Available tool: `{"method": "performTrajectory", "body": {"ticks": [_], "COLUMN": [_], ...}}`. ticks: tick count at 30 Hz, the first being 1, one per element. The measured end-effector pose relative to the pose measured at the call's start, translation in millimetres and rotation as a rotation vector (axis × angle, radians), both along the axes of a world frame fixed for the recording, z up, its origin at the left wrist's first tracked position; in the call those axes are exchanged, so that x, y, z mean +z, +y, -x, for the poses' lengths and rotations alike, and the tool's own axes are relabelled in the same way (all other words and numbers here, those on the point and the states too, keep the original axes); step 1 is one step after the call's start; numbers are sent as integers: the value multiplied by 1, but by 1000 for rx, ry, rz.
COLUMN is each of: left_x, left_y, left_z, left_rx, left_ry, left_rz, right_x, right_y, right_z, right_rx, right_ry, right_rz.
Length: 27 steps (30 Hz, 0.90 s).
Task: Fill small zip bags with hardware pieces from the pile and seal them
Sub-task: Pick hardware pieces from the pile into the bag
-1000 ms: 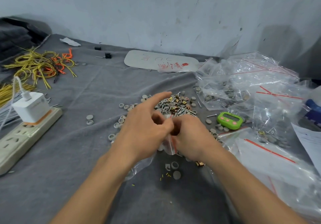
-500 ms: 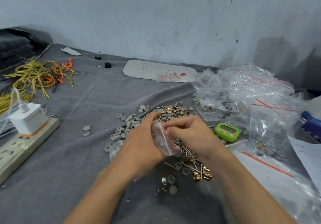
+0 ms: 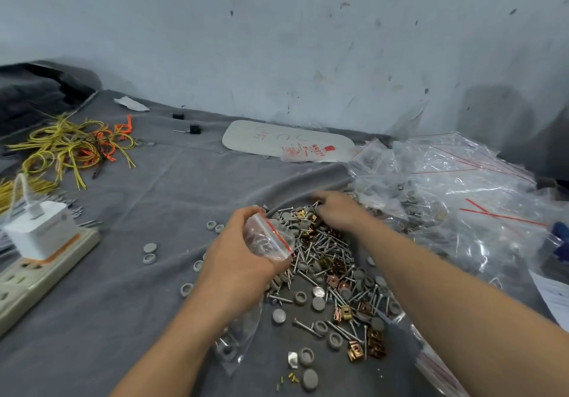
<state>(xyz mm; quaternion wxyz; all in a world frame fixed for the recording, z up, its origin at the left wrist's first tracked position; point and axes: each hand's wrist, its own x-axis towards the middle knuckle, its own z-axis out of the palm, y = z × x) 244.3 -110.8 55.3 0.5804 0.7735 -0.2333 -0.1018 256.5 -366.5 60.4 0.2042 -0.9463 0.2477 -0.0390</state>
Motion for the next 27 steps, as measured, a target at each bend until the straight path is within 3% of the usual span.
{"method": "performTrajectory", "body": {"ticks": [5,9,18,25,27], "left_x": [2,5,4,3,3], "left_y": [7,14,13,12,11], "left_z": [-8,-8,-9,-9,-6], "left_rx": [22,21,-35,-53,-64], "left_ry": [-6,-8,-10,-96,-124], "left_rz": [-11,-5,-41,-122,-148], "right_x": [-3,9,36,12,10], "right_y": [17,27,46,46,45], "right_z": [18,65,135,161,164], "right_rx": [101,172,69,-122,-146], "right_ry": [114,155,-118,-308,-399], "right_rz": [152,120,-222,-220,-332]}}
